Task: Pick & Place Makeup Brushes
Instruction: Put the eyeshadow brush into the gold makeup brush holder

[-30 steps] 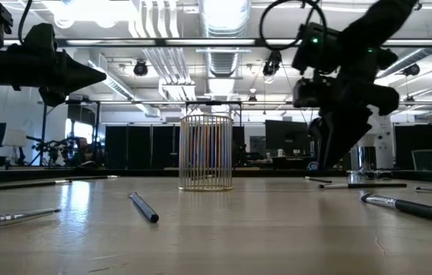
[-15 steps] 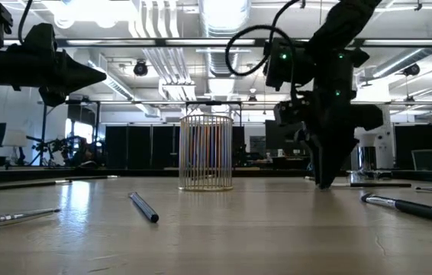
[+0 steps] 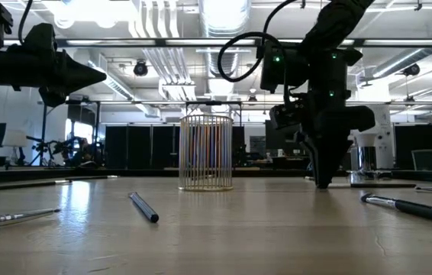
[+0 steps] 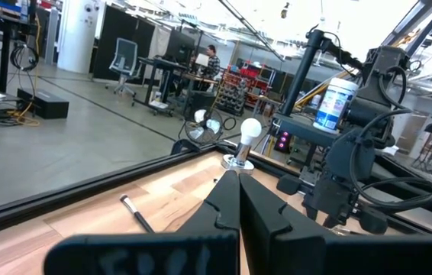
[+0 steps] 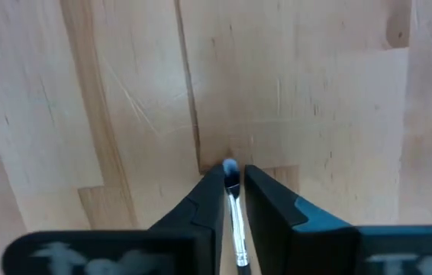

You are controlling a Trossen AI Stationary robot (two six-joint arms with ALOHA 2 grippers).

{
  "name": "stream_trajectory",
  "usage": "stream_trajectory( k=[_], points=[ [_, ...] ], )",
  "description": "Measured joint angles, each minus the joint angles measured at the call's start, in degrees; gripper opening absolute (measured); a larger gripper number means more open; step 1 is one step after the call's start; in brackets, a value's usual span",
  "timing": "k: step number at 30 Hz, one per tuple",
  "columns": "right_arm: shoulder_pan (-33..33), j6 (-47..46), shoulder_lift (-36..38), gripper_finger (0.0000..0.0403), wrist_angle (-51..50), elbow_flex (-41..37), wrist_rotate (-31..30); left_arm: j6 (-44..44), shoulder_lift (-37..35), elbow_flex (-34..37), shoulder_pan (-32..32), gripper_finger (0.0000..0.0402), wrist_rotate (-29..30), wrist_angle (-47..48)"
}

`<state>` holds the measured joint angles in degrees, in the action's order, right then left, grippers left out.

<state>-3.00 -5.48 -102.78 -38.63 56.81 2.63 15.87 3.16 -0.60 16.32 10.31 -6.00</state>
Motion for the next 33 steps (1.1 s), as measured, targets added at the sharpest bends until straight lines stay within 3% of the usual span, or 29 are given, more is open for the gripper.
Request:
stream_trajectory(
  k=[5,12,26,33],
  points=[
    [0.04,0.6,0.22,0.0013,-0.01,-0.19,-0.12,0.36,0.0,0.0,0.02,0.0,0.02,0.0],
    [0.11,1.82,3.87,0.0008,-1.19,-0.45,-0.93,0.79,0.0,0.0,0.02,0.0,0.02,0.02],
    [1.56,-6.58,25.97,0.0008,1.74,-0.96,-4.25,2.4,0.0,0.0,0.0,0.0,0.02,-0.15],
    [5.19,-14.99,23.3,0.0038,1.01,-6.05,-4.09,4.2,0.13,0.13,0.0,0.0,-0.28,1.52]
  ],
)
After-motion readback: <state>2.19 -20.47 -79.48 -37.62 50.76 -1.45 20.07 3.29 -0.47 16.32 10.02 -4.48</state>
